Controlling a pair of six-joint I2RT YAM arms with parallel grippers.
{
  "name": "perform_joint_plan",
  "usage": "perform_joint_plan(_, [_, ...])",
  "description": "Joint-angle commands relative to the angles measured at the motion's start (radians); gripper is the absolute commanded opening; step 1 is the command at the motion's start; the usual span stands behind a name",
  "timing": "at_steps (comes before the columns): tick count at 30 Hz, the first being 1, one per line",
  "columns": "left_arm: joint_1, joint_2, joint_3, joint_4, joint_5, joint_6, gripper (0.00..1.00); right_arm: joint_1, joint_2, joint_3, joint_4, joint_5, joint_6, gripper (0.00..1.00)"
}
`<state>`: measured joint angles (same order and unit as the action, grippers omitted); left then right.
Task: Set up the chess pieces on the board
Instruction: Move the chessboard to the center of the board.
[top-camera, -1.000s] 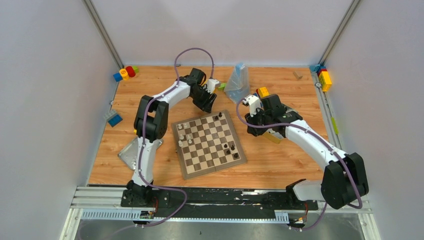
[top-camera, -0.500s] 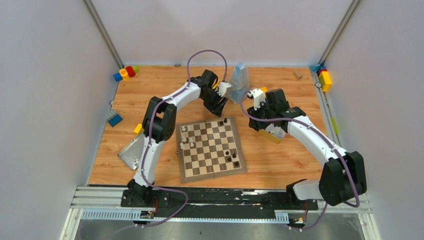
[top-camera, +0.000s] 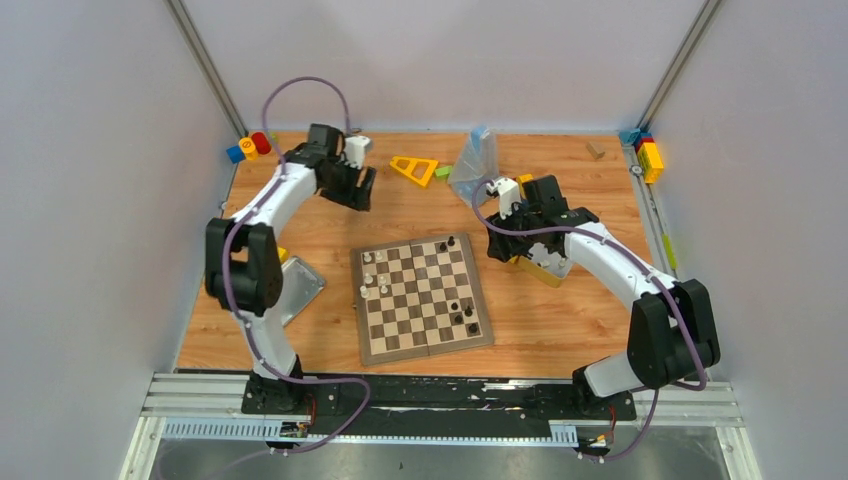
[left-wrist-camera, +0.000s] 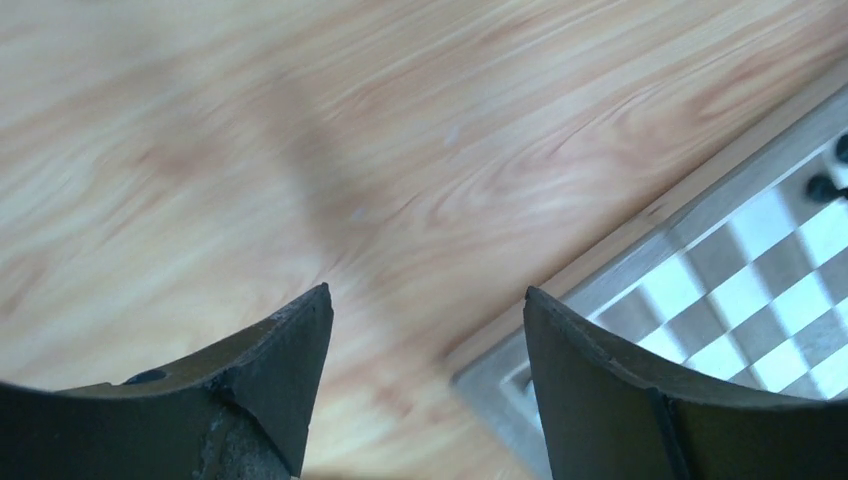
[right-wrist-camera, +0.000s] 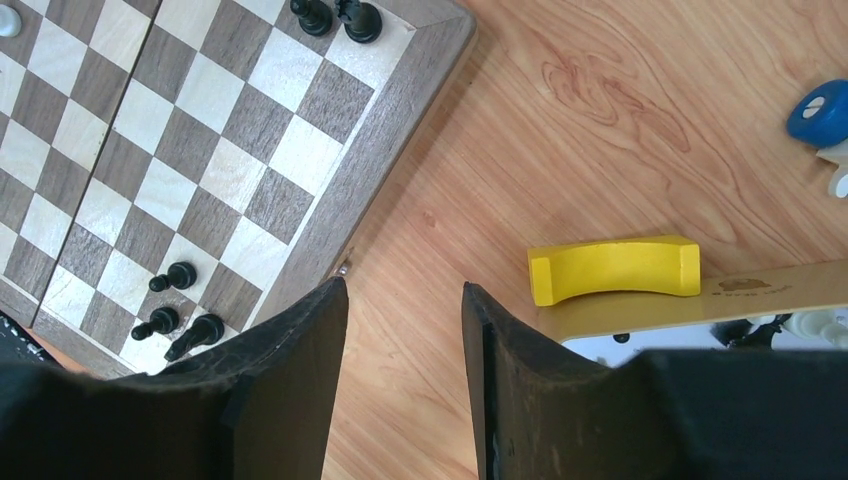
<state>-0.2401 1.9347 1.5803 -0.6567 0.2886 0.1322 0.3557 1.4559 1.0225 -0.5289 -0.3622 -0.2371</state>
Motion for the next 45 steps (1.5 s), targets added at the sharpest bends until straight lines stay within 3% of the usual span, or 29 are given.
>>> perform_joint_plan(1, [0.097, -0.236, -0.181, -0.028, -0.109, 0.037, 0.75, -0.004, -0.008, 0.019, 0.071, -0.023, 0.003, 0.46])
perform_joint_plan(6, [0.187, -0.351, -0.352, -0.046, -0.181, 0.135, 0.67, -0.004, -0.017, 0.019, 0.079, -0.01, -0.002, 0.45])
perform_joint_plan(15, [0.185, -0.39, -0.535, 0.047, -0.185, 0.17, 0.6, -0.004, -0.019, 0.022, 0.075, -0.001, -0.001, 0.45])
perform_joint_plan(35, [0.034, -0.221, -0.537, 0.144, -0.142, 0.144, 0.58, 0.006, 0.086, 0.092, 0.06, -0.035, -0.01, 0.46])
perform_joint_plan(45, [-0.029, -0.108, -0.413, 0.128, -0.074, 0.115, 0.58, 0.035, 0.199, 0.189, 0.053, -0.037, -0.017, 0.47])
